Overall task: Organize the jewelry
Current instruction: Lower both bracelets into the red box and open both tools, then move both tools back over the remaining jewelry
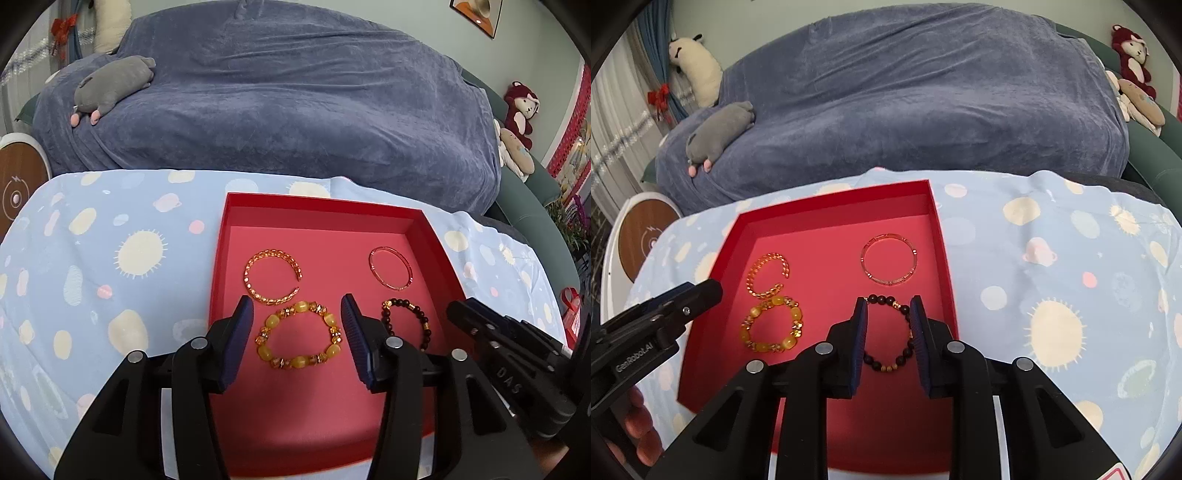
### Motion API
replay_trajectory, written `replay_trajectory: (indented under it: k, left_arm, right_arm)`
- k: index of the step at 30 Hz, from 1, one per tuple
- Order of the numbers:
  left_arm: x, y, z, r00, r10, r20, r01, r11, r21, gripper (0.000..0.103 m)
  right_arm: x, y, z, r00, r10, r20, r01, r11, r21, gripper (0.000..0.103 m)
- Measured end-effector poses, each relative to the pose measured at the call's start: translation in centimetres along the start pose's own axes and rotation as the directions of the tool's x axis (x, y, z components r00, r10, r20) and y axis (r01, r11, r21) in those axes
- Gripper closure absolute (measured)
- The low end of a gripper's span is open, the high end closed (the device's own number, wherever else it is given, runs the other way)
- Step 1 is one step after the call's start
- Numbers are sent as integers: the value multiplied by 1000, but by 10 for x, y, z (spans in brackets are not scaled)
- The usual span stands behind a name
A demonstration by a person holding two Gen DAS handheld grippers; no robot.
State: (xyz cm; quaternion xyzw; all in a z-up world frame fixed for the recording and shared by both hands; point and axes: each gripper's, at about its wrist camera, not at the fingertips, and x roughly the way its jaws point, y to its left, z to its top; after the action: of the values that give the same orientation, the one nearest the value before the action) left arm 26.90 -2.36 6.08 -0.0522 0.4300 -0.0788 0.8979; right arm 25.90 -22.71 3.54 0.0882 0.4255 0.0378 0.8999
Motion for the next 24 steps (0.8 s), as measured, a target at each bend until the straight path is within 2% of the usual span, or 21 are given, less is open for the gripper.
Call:
replay_trajectory:
  k: [6,9,17,24]
  left_arm:
    - [-42,9,-18,999,9,33,-9,1000,1,56]
    - [-60,15,-36,999,15,33,-15,1000,-7,56]
    - [-94,29,-99,1000,25,-12,-26,999,-24,56]
    - [-101,37,-152,996,55,-74,-57,998,-26,56]
  right_arm:
    - [-46,-8,-16,999,7,42,-7,1000,19,79]
    - [-69,-13,-38,999,2,42,-3,1000,27,79]
    - [-110,-23,-98,1000,-5,6,4,998,59,79]
    - [-125,-25,-153,999,-7,-51,12,996,92,79]
